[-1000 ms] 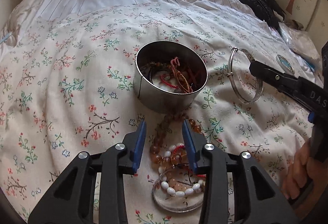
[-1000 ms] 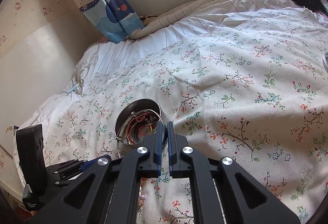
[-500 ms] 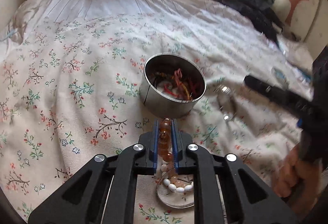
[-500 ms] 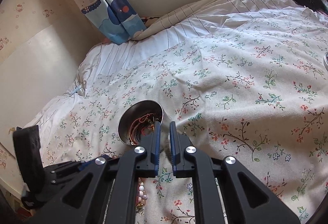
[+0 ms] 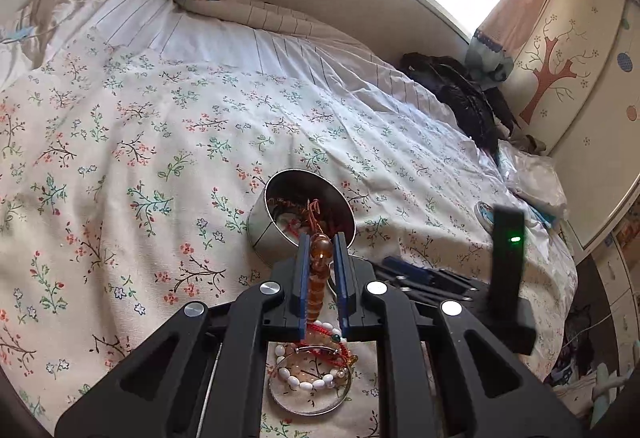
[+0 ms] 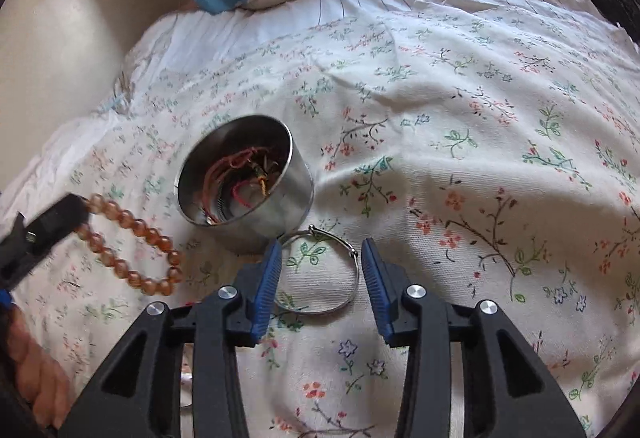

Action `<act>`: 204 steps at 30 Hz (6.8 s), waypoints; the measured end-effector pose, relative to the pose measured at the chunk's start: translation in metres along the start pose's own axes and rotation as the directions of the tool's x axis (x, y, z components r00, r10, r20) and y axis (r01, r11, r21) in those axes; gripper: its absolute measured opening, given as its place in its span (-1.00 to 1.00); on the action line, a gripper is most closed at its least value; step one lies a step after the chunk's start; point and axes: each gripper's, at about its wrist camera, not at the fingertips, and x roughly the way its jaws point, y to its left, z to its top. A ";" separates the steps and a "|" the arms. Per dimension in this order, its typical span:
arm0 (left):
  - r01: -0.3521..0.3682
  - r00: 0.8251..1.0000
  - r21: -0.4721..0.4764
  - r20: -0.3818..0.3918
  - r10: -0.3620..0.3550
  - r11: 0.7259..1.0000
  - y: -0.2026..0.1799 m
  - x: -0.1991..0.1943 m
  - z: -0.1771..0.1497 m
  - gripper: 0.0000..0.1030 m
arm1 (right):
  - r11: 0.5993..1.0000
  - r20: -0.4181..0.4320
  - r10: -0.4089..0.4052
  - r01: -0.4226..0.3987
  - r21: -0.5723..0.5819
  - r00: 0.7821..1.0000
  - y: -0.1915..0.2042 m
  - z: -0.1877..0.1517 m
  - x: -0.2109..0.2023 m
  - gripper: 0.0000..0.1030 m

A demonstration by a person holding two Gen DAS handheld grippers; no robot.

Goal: Organize jewelry

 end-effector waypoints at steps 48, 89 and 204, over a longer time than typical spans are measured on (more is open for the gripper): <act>-0.031 0.999 -0.059 -0.020 0.029 0.998 -0.010 0.068 0.044 -0.76 | 0.980 0.256 0.182 -0.197 0.034 0.949 0.006 0.037 -0.041 -0.85; -0.321 0.938 0.203 -0.070 0.340 0.925 -0.006 0.023 -0.040 0.61 | 0.996 0.138 0.004 -0.016 0.086 0.990 -0.008 0.000 -0.049 0.42; -0.187 0.981 0.214 -0.004 0.193 0.959 -0.027 -0.018 -0.061 -0.91 | 0.923 0.245 0.333 -0.368 0.113 0.911 -0.013 -0.049 -0.100 -0.82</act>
